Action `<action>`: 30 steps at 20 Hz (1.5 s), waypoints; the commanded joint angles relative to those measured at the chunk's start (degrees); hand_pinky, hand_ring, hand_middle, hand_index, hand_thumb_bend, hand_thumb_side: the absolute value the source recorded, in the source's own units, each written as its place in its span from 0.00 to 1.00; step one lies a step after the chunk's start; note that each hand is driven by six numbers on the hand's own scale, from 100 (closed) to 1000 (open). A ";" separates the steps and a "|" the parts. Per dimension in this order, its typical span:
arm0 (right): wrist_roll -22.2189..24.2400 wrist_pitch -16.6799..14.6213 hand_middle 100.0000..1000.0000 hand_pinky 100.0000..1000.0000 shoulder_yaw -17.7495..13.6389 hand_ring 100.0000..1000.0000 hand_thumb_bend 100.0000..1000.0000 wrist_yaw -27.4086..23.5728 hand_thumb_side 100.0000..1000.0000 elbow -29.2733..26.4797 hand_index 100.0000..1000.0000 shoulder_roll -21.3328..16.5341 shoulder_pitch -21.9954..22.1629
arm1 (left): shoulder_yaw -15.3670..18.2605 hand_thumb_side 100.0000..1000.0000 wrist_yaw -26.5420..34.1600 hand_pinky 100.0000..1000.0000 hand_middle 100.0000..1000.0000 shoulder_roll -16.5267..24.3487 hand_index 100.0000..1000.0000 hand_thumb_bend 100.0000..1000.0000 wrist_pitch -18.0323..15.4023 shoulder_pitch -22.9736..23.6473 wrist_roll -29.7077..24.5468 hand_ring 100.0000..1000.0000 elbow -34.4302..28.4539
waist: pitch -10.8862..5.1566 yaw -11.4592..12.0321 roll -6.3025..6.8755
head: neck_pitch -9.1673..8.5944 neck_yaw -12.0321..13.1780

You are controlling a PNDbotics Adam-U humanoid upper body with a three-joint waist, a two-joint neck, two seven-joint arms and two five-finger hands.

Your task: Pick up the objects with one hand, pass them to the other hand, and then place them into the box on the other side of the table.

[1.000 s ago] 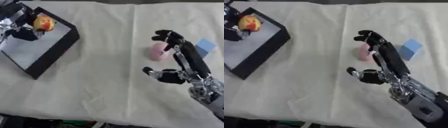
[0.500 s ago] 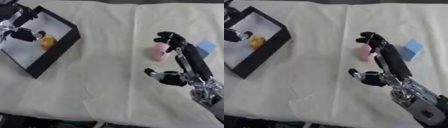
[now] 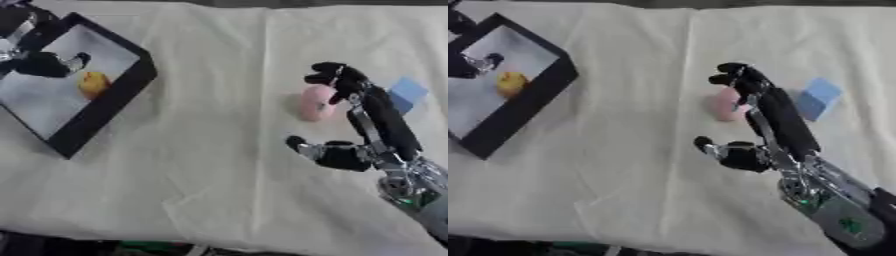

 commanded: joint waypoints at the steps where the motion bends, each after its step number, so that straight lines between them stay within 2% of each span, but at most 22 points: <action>1: -0.54 -0.23 0.81 0.49 -1.00 0.80 0.64 0.47 0.00 -0.55 0.77 -1.02 -0.10 | 1.55 0.14 2.91 0.81 0.55 2.04 0.70 0.11 1.42 -0.48 2.38 0.68 -2.92 | -0.50 -0.10 -0.47 | 0.30 -0.67; 2: -0.67 -0.28 0.81 0.49 -1.11 0.80 0.64 0.50 0.00 -0.55 0.77 -1.17 0.02 | 1.66 0.11 4.03 0.81 0.54 2.25 0.69 0.04 1.88 -0.30 2.88 0.67 -3.95 | -0.54 -0.16 -0.46 | 0.30 -0.88; 4: -1.02 -0.26 0.80 0.49 -1.42 0.80 0.63 0.58 0.00 -0.55 0.77 -1.83 0.51 | 2.27 0.07 6.81 0.81 0.53 2.88 0.68 0.00 3.01 0.23 3.91 0.65 -6.87 | -0.63 -0.31 -0.44 | 0.30 -1.58; 9: -2.12 -0.30 0.80 0.50 -2.71 0.80 0.63 0.55 0.00 -0.55 0.76 -3.36 1.43 | 3.28 0.16 12.11 0.82 0.52 4.30 0.67 0.00 5.89 1.55 5.34 0.65 -11.98 | -0.98 -0.77 -0.38 | 0.30 -3.39; 14: -3.28 0.30 0.78 0.51 -4.12 0.78 0.63 1.02 0.02 -0.55 0.75 -4.85 3.19 | 3.60 0.22 15.56 0.83 0.52 5.67 0.67 0.00 7.27 3.93 6.74 0.64 -13.57 | -1.34 -1.67 -0.67 | 0.30 -4.77; 20: -5.41 2.16 0.75 0.49 -6.74 0.76 0.63 1.21 0.03 -0.55 0.73 -6.07 6.08 | 5.40 0.34 19.08 0.84 0.53 7.29 0.70 0.00 7.27 7.14 8.33 0.64 -14.69 | -1.50 -2.64 -1.25 | 0.30 -5.33; 21: -5.87 2.57 0.75 0.48 -7.48 0.76 0.63 0.65 0.03 -0.55 0.73 -6.20 6.45 | 5.85 0.39 19.97 0.85 0.53 7.26 0.71 0.00 7.23 7.68 8.88 0.63 -15.04 | -1.49 -2.67 -1.33 | 0.30 -5.42; 24: -6.91 3.50 0.75 0.46 -9.99 0.76 0.63 -2.09 0.03 -0.55 0.72 -6.81 7.29 | 7.19 0.48 23.94 0.86 0.53 6.90 0.72 0.00 6.20 9.30 11.49 0.62 -16.83 | -1.42 -2.66 -1.57 | 0.30 -5.83; 30: -7.09 4.23 0.78 0.46 -16.54 0.77 0.63 -10.08 0.02 -0.55 0.74 -9.47 7.61 | 8.27 0.55 30.68 0.87 0.51 5.73 0.71 0.00 3.11 11.47 17.63 0.61 -20.77 | -1.08 -2.84 -1.90 | 0.30 -7.21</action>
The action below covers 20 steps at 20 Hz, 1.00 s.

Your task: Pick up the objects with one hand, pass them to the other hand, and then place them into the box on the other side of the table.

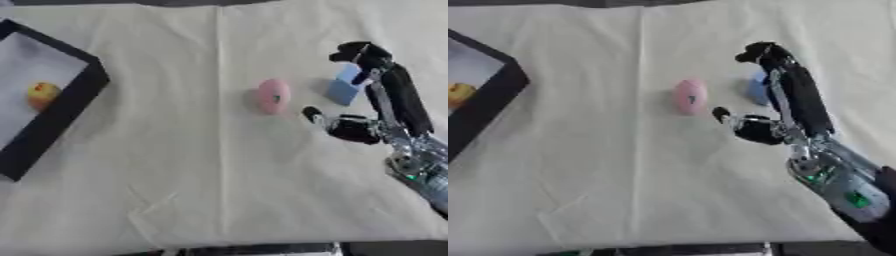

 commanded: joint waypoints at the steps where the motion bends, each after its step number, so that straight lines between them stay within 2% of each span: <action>1: 0.88 0.45 0.79 0.47 -4.22 0.79 0.64 -4.36 0.04 -0.56 0.75 -3.71 -0.31 | 1.27 0.56 3.13 0.87 0.51 0.56 0.71 0.00 -1.17 -0.06 2.74 0.60 -2.81 | -0.92 -0.02 -0.80 | -0.09 -0.70; 6: 6.52 2.63 0.80 0.47 -9.34 0.79 0.65 -13.08 0.06 -0.56 0.75 -8.03 0.32 | 1.15 0.57 5.90 0.88 0.50 -0.64 0.71 0.00 -1.38 0.32 4.30 0.60 -5.93 | -0.45 0.40 -1.09 | -0.09 -1.65; 11: 10.58 5.15 0.83 0.50 -12.74 0.80 0.67 -17.87 0.09 -0.56 0.78 -11.76 1.39 | 0.75 0.57 6.78 0.88 0.50 -1.01 0.71 0.00 -0.85 0.49 4.40 0.60 -8.51 | 0.15 1.04 -1.48 | -0.09 -2.53; 20: 12.40 10.52 0.82 0.50 -14.81 0.81 0.69 -23.43 0.11 -0.56 0.77 -14.43 2.18 | 0.30 0.57 6.85 0.88 0.50 -1.39 0.71 0.00 -0.26 -0.16 3.59 0.60 -10.46 | 1.17 2.35 -1.96 | -0.09 -4.74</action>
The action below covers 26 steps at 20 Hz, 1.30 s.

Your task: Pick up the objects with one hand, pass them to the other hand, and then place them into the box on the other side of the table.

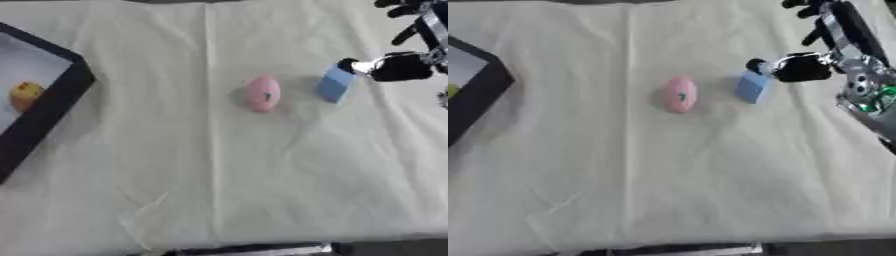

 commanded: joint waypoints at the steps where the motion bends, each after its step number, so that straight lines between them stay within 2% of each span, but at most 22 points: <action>1: 0.25 1.47 0.82 0.50 -1.20 0.80 0.70 -2.15 0.11 -0.55 0.77 -2.65 -0.38 | 0.35 0.57 0.36 0.88 0.50 0.93 0.71 0.00 0.25 -1.11 -0.18 0.60 -1.21 | 0.26 0.24 -0.94 | -0.12 -0.92; 8: 1.53 5.28 0.81 0.51 -1.33 0.80 0.72 -7.03 0.13 -0.55 0.77 -3.21 -0.17 | 0.11 0.57 0.16 0.88 0.49 0.42 0.71 0.00 0.69 -2.08 -0.67 0.59 -1.51 | 1.53 1.32 -1.23 | -0.53 -2.06; 12: 2.02 6.07 0.81 0.53 -1.66 0.80 0.72 -8.08 0.14 -0.55 0.76 -3.50 0.50 | -0.08 0.56 0.18 0.88 0.48 0.21 0.70 0.00 0.74 -3.05 -0.40 0.58 -1.83 | 2.42 2.08 -1.35 | -1.25 -2.98; 22: 0.54 9.52 0.80 0.58 -2.99 0.82 0.69 -6.03 0.12 -0.55 0.77 -3.25 2.59 | -0.31 0.57 0.05 0.88 0.48 -0.31 0.70 0.00 1.36 -3.59 -0.45 0.58 -1.95 | 3.96 2.95 -1.30 | -2.76 -4.07; 25: 0.71 10.40 0.81 0.61 -3.38 0.84 0.65 -4.77 0.10 -0.55 0.78 -3.39 3.14 | -0.31 0.57 -0.19 0.88 0.47 -0.36 0.70 0.00 1.51 -3.38 -0.57 0.58 -1.88 | 4.29 3.00 -1.26 | -3.08 -4.29; 26: 0.78 10.64 0.81 0.63 -3.54 0.84 0.66 -4.30 0.10 -0.55 0.78 -3.42 3.26 | -0.33 0.57 -0.23 0.88 0.47 -0.37 0.70 0.00 1.55 -3.28 -0.62 0.58 -1.86 | 4.39 3.01 -1.23 | -3.15 -4.36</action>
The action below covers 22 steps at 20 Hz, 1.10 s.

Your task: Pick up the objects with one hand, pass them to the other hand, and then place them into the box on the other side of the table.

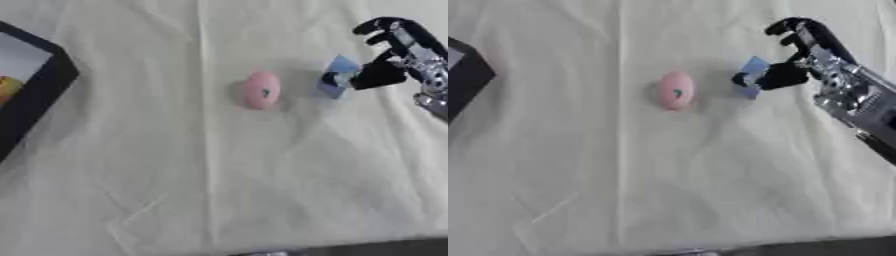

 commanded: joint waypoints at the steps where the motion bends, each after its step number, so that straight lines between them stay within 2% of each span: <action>1: 0.02 0.93 0.81 0.63 -1.42 0.85 0.66 1.59 0.09 -0.55 0.78 -2.44 0.04 | 0.37 0.57 -0.25 0.87 0.47 0.79 0.70 0.00 0.24 -0.54 -0.06 0.58 -0.82 | -0.02 0.06 -0.54 | -1.05 -0.36; 5: 0.11 1.59 0.82 0.65 -1.82 0.86 0.64 2.48 0.09 -0.55 0.78 -2.45 0.43 | 0.34 0.57 -0.62 0.87 0.47 0.73 0.70 0.00 0.39 -0.37 -0.20 0.58 -0.80 | 0.37 0.24 -0.46 | -1.34 -0.70; 6: 0.04 1.82 0.81 0.64 -1.90 0.84 0.62 2.58 0.16 -0.55 0.78 -2.39 0.54 | 0.33 0.57 -0.68 0.87 0.47 0.71 0.70 0.00 0.42 -0.34 -0.22 0.58 -0.81 | 0.49 0.29 -0.45 | -1.44 -0.78; 8: -0.11 2.25 0.78 0.64 -1.91 0.83 0.61 2.59 0.17 -0.55 0.77 -2.20 0.73 | 0.31 0.56 -0.81 0.87 0.47 0.64 0.70 0.00 0.45 -0.32 -0.24 0.58 -0.84 | 0.76 0.42 -0.42 | -1.64 -0.92; 12: -0.03 2.45 0.74 0.64 -1.79 0.83 0.59 2.05 0.17 -0.55 0.76 -1.86 1.01 | 0.30 0.56 -1.09 0.87 0.47 0.53 0.70 0.00 0.59 -0.15 -0.25 0.58 -0.80 | 1.17 0.58 -0.36 | -1.65 -1.13; 22: 0.20 2.80 0.74 0.65 -2.30 0.83 0.58 0.66 0.17 -0.55 0.76 -1.73 1.79 | 0.25 0.55 -1.83 0.87 0.47 0.40 0.70 0.00 1.15 0.25 -0.31 0.58 -0.47 | 1.65 0.61 -0.28 | -1.71 -1.11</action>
